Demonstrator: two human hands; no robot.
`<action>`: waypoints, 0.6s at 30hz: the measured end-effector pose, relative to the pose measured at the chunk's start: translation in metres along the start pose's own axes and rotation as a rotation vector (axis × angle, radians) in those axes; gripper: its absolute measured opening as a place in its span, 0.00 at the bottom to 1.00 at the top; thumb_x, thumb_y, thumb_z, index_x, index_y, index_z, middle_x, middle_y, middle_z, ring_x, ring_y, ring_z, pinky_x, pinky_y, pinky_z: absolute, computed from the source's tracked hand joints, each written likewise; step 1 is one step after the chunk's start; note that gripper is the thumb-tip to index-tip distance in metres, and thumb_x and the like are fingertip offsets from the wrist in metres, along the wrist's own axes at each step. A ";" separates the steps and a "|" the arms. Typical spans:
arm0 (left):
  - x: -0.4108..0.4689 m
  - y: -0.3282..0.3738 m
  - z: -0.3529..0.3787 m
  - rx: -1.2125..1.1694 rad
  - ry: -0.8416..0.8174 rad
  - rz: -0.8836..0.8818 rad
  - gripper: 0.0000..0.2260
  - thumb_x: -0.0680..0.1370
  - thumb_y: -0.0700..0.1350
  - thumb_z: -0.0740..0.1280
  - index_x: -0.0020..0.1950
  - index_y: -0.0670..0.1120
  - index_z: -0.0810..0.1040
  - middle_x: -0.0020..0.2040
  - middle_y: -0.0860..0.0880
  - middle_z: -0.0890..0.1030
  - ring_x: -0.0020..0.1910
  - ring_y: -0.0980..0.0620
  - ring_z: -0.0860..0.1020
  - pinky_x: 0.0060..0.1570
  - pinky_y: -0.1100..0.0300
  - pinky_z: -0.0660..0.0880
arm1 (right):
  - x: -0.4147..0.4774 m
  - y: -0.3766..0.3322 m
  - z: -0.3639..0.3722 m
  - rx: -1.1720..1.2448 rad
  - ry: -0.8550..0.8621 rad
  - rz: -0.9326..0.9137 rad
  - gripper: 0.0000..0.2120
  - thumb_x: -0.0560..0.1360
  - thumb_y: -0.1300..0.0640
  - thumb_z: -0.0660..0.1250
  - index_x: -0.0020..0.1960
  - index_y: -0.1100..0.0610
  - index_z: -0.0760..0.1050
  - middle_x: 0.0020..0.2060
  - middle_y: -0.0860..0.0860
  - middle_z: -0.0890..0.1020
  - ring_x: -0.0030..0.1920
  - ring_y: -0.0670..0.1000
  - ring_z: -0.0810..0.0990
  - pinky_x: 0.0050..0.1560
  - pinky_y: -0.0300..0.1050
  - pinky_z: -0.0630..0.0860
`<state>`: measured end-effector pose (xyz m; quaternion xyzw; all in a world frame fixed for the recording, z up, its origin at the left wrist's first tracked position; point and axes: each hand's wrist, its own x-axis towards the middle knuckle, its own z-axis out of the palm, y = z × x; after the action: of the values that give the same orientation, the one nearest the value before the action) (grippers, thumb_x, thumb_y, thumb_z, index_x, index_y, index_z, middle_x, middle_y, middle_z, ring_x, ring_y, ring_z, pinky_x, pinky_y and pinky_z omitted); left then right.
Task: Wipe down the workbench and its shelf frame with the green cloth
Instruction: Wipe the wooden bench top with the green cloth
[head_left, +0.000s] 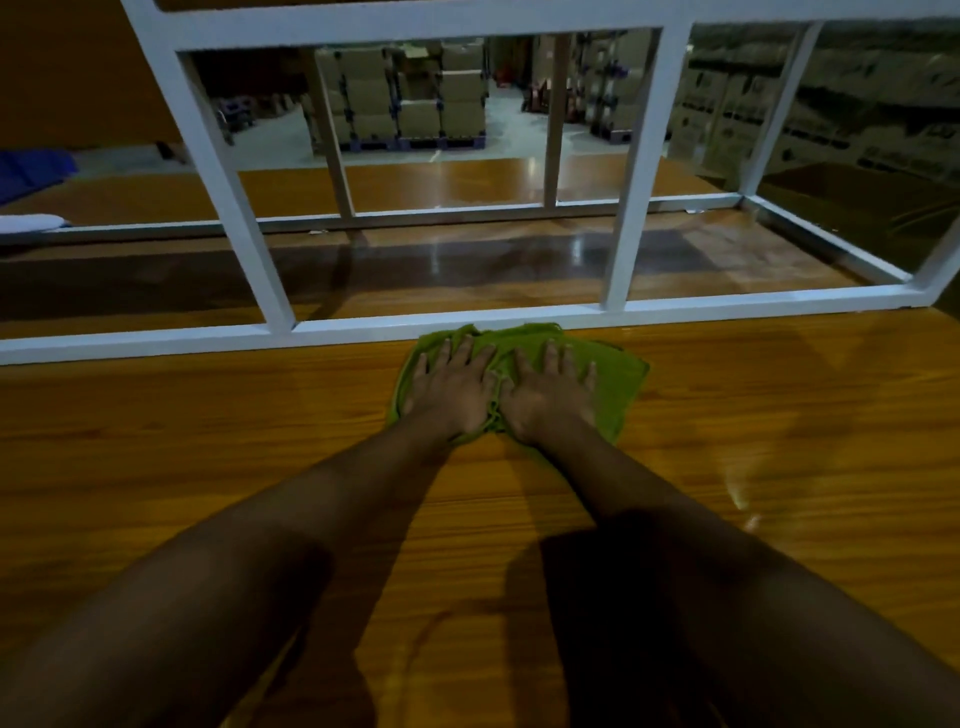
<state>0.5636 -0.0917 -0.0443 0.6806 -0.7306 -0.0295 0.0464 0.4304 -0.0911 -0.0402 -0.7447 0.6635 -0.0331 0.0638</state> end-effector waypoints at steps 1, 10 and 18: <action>-0.003 -0.012 -0.001 -0.001 0.005 -0.009 0.24 0.84 0.57 0.44 0.80 0.55 0.50 0.81 0.48 0.47 0.79 0.44 0.48 0.75 0.43 0.46 | 0.000 -0.012 0.001 -0.003 -0.003 -0.011 0.30 0.81 0.39 0.42 0.81 0.47 0.45 0.80 0.57 0.44 0.79 0.60 0.41 0.74 0.66 0.37; -0.079 -0.124 -0.015 0.026 0.028 -0.109 0.24 0.84 0.57 0.45 0.80 0.55 0.50 0.81 0.48 0.49 0.79 0.44 0.49 0.75 0.43 0.48 | -0.039 -0.128 0.018 0.020 -0.028 -0.156 0.30 0.81 0.39 0.43 0.80 0.47 0.46 0.80 0.56 0.45 0.79 0.59 0.42 0.74 0.66 0.36; -0.171 -0.126 -0.020 0.019 -0.034 -0.170 0.25 0.83 0.58 0.45 0.80 0.56 0.46 0.81 0.48 0.45 0.79 0.44 0.45 0.75 0.42 0.44 | -0.132 -0.147 0.019 -0.016 -0.066 -0.212 0.29 0.81 0.40 0.41 0.80 0.46 0.44 0.80 0.55 0.43 0.79 0.57 0.40 0.75 0.64 0.39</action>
<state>0.7023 0.0698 -0.0424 0.7400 -0.6710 -0.0381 0.0251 0.5623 0.0568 -0.0334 -0.8118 0.5788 -0.0098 0.0760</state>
